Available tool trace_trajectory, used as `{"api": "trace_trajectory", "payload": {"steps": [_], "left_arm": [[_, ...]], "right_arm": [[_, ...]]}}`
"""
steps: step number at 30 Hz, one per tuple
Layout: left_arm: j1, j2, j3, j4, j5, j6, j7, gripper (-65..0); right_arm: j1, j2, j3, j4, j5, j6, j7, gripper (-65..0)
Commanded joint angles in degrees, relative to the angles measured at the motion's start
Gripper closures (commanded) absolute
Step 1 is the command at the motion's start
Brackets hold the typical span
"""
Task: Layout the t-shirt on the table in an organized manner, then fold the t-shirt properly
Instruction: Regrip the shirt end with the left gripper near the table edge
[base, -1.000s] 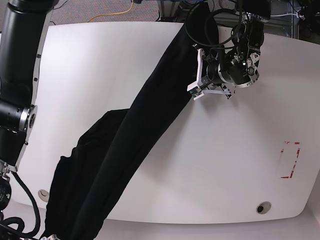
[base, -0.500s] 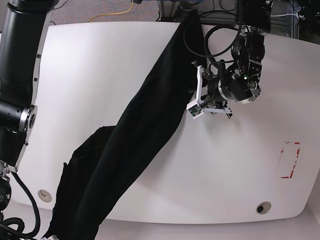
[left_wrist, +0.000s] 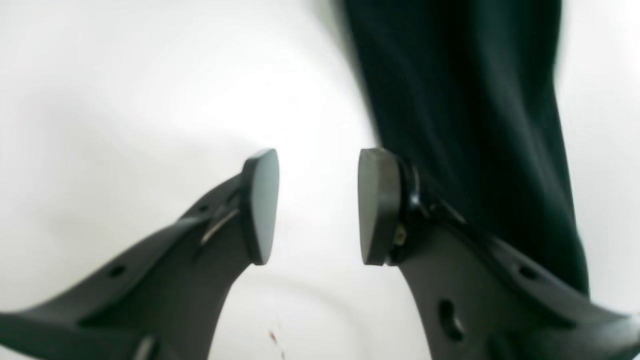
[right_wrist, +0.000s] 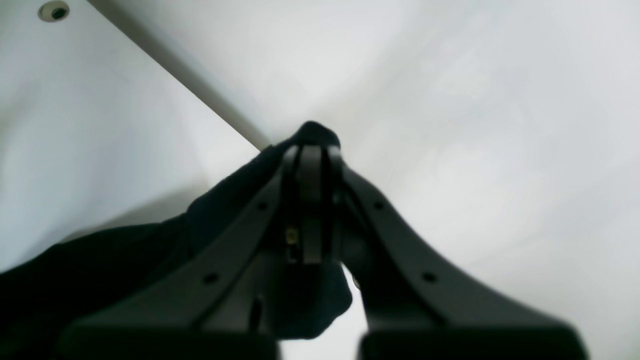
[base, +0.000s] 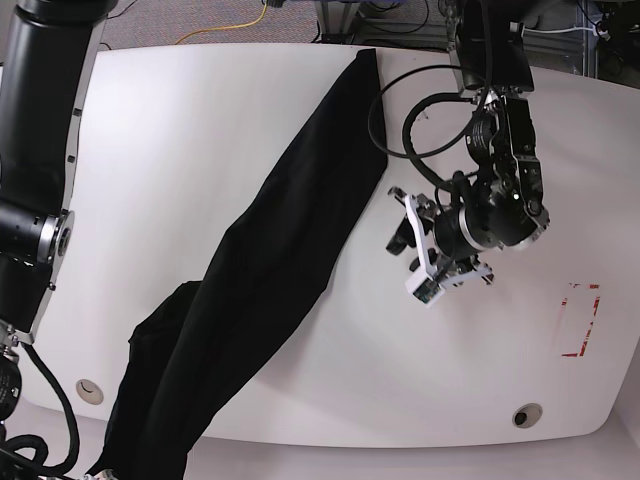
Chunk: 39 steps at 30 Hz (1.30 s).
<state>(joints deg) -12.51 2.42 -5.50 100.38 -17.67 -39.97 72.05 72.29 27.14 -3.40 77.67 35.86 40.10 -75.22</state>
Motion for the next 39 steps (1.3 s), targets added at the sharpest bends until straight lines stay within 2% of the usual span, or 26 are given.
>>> {"api": "trace_trajectory", "payload": {"steps": [1,6,13,17,21,26,31,38,39], "left_arm": [[-4.2,1.8,-2.7,-4.4,-0.5,0.0,-0.9,-24.2],[-10.4,3.5,-7.6,-17.6,-0.4,0.0,-4.3,-24.2],[-17.0,3.3,-8.3,-37.9,-0.7,0.0,-18.8,-24.3],[-21.4,3.3,-8.3,-49.4,-0.7,0.0,-24.7,-24.3],[-23.8,3.5,-8.0,-57.8,-0.7,0.0,-28.1,-24.3],[-23.9,4.7,-7.9,-60.5,-0.7,0.0,-27.3,-24.3],[-20.7,4.7,-6.8,-57.6,-0.9,0.0,-20.3,-24.3],[-11.7,4.5,-6.4,-40.0,-0.7,0.0,-7.6,-24.3],[-9.7,3.6,-6.4,-35.3,-0.8,0.0,-5.2,-24.3]], "right_arm": [[2.5,0.2,0.5,0.8,0.2,-0.1,1.9,0.0],[2.5,0.2,0.5,0.8,0.2,-0.1,1.9,0.0],[2.5,-0.8,0.5,0.8,0.2,-0.1,1.9,0.0],[2.5,-0.9,0.5,0.8,0.1,-0.1,1.9,0.0],[2.5,-0.9,0.5,0.8,0.1,-0.1,1.9,0.0],[2.5,-1.9,0.5,0.8,-0.2,-0.1,1.9,0.0],[2.5,-2.1,0.5,0.8,-0.3,-0.1,1.9,0.0],[2.5,-2.4,0.5,0.8,-0.4,-0.1,1.9,0.0],[2.5,-2.4,0.5,0.8,-0.4,-0.1,1.9,0.0]]}}
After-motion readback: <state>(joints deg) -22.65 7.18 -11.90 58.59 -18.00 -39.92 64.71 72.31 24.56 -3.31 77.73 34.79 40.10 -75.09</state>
